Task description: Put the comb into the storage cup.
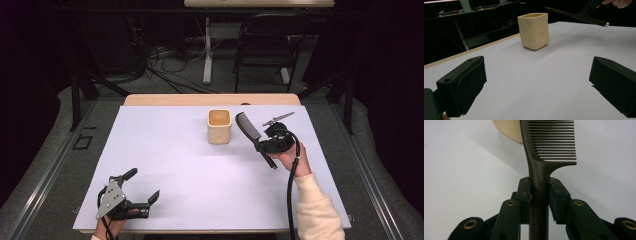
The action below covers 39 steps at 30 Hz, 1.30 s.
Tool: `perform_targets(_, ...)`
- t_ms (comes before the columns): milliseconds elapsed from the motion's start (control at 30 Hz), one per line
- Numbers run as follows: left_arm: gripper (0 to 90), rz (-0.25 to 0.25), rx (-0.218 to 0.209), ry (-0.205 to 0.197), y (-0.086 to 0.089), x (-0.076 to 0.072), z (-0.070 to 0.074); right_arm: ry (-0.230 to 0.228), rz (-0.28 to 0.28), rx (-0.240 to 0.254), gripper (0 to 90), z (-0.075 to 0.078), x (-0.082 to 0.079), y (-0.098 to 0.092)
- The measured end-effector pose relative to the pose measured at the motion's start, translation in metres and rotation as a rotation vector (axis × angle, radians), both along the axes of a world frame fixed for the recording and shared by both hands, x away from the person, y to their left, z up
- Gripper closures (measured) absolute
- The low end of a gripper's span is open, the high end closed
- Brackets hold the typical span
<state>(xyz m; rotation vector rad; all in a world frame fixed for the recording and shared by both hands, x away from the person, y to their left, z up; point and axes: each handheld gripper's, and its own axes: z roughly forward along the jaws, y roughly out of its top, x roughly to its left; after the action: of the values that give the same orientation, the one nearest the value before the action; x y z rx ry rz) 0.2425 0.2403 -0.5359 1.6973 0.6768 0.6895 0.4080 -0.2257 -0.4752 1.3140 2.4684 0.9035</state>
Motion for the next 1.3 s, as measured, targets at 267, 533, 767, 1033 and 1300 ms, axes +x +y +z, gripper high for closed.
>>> perform_targets(267,0.8,-0.003,0.01,0.002,0.0,0.0,0.0,-0.063,-0.011,0.029,72.3,0.006,-0.002,0.001)
perform_targets(533,0.7,-0.003,0.005,0.002,0.0,0.0,0.0,-0.115,-0.009,0.053,72.2,0.009,-0.004,0.003)
perform_targets(767,0.8,-0.009,0.007,0.0,-0.001,0.0,0.0,-0.144,-0.011,0.07,72.3,0.01,-0.004,0.005)
perform_targets(1033,0.8,-0.007,0.009,0.0,-0.001,0.0,0.0,-0.177,-0.001,0.094,72.3,0.012,-0.005,0.009)
perform_targets(1300,0.8,-0.004,0.009,-0.001,-0.001,0.0,0.0,-0.213,0.002,0.129,72.3,0.014,-0.006,0.011)
